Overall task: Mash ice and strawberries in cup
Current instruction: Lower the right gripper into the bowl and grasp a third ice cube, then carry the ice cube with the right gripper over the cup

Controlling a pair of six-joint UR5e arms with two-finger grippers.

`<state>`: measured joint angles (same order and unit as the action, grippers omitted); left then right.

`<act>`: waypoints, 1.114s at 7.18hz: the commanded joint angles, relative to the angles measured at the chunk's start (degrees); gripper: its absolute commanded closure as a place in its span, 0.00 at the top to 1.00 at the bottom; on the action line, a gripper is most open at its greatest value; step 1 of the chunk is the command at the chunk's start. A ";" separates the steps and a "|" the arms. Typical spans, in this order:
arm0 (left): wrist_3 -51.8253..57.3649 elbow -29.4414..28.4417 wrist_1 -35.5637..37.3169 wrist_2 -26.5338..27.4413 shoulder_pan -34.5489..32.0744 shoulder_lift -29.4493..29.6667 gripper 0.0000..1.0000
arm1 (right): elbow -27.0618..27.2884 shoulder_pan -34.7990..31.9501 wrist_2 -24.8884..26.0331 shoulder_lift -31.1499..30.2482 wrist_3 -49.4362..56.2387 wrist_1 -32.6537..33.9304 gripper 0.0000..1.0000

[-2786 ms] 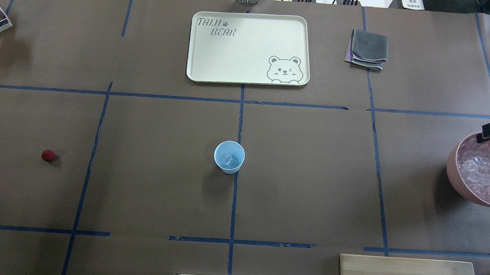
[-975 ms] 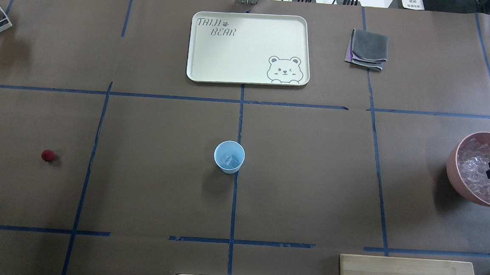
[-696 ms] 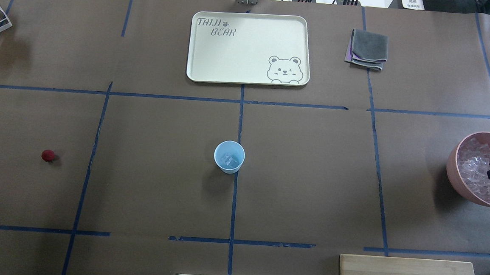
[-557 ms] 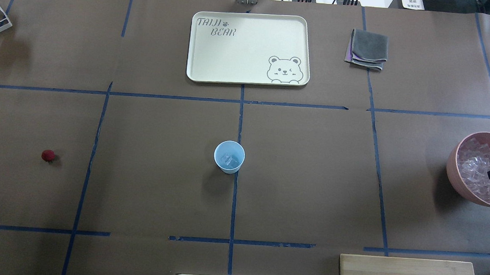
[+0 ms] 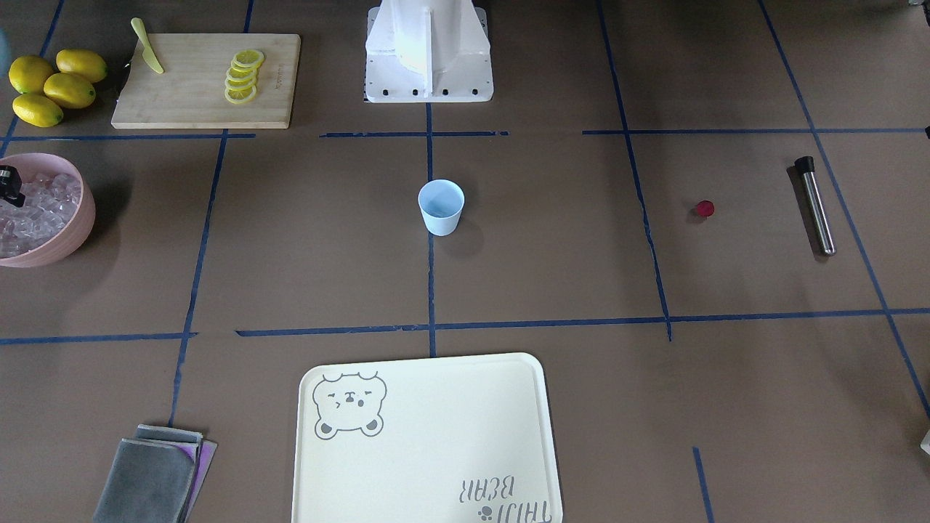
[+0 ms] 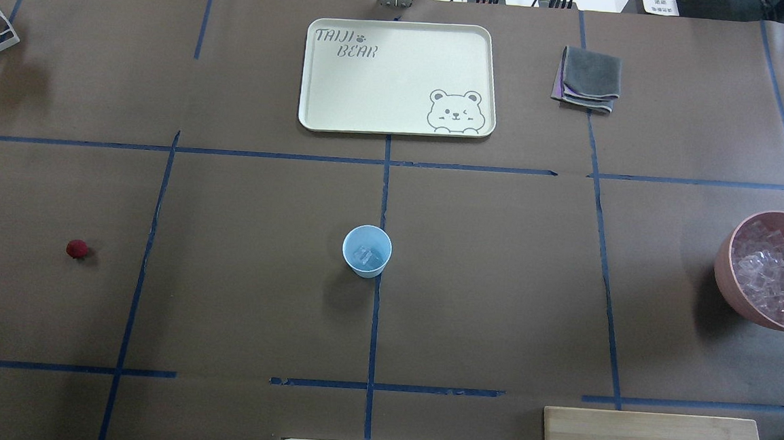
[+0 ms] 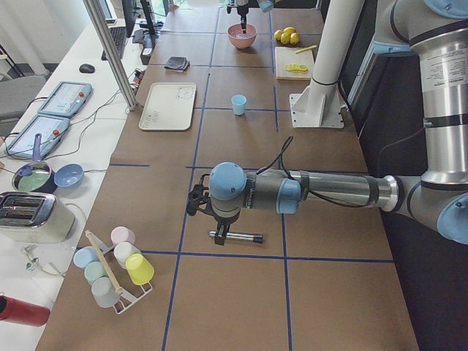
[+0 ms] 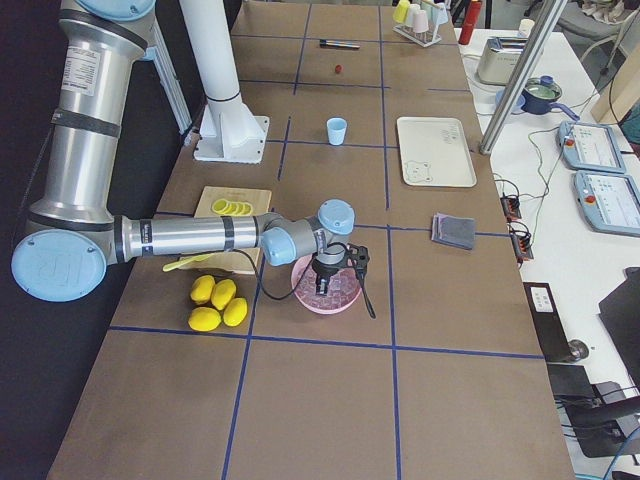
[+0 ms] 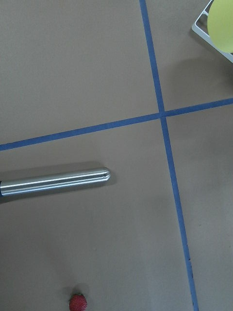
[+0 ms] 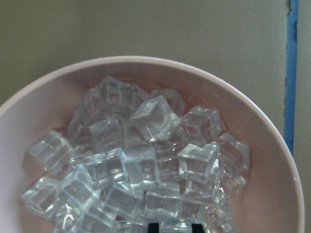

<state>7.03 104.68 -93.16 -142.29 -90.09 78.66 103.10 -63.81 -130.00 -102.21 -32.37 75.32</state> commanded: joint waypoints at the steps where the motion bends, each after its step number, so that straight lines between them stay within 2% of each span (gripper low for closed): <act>1: 0.00 -0.09 0.00 0.00 0.00 0.00 1.00 | 0.51 -0.08 -0.08 0.00 0.20 -0.08 0.00; 2: 0.00 -0.09 0.00 0.00 0.00 0.00 1.00 | 4.00 -0.43 0.10 -0.18 0.20 0.00 0.00; 4: 0.00 -0.09 0.00 0.00 0.00 0.00 1.00 | 14.88 -3.33 -0.17 -0.53 -1.45 0.71 0.00; 5: 0.00 -0.09 0.00 0.00 0.00 0.00 1.00 | 17.19 -2.81 -0.51 1.47 -12.26 0.10 0.00; 6: 0.09 -0.09 0.00 0.00 0.00 0.00 1.00 | 18.35 0.24 -3.13 6.89 -24.38 0.09 0.00; 7: 0.09 0.00 0.00 0.00 0.00 0.00 1.00 | 18.36 5.49 -2.89 14.34 -37.98 0.09 0.00; 8: 0.09 0.17 0.00 -0.09 0.00 0.00 1.00 | 18.19 13.02 1.90 21.54 -50.65 0.09 0.00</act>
<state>7.11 104.69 -93.16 -142.31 -90.09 78.66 121.13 -58.58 -131.52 -89.27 -67.15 75.43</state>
